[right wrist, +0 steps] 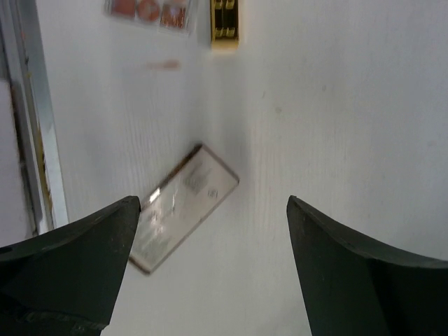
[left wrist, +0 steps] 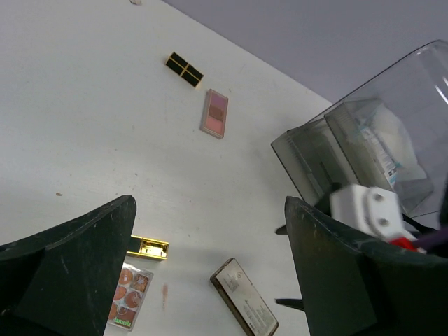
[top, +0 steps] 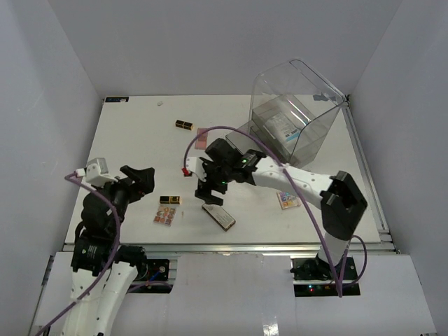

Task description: Organize the makeup

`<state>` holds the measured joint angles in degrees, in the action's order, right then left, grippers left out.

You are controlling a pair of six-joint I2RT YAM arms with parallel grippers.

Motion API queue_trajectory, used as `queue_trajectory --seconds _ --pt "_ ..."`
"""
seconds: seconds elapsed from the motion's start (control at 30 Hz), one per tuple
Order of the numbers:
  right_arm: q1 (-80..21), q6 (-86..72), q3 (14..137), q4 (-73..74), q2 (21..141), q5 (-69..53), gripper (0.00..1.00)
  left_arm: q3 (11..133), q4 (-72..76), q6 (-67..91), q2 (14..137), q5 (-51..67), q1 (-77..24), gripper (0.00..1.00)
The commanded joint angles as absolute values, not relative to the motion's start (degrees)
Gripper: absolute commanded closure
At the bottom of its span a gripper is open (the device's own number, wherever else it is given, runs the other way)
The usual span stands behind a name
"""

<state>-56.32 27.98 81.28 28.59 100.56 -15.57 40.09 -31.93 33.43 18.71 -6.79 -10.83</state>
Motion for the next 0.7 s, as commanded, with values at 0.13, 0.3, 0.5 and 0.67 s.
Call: queue_trajectory --seconds 0.13,0.3,0.5,0.67 --pt "-63.06 19.95 104.31 27.55 122.99 -10.11 0.10 39.73 -39.11 35.86 3.74 -14.10 -11.16 0.02" --pt "-63.42 19.65 107.97 26.37 127.43 -11.09 0.08 37.97 -39.02 36.65 0.97 -16.04 -12.28 0.02" --pt "-63.46 20.54 109.17 25.51 130.30 -10.46 0.04 37.64 -38.90 36.51 0.64 -16.26 -12.48 0.02" --pt "-63.46 21.94 109.60 24.80 131.61 -9.57 0.02 37.35 -38.76 36.55 0.26 -16.17 -12.48 0.02"
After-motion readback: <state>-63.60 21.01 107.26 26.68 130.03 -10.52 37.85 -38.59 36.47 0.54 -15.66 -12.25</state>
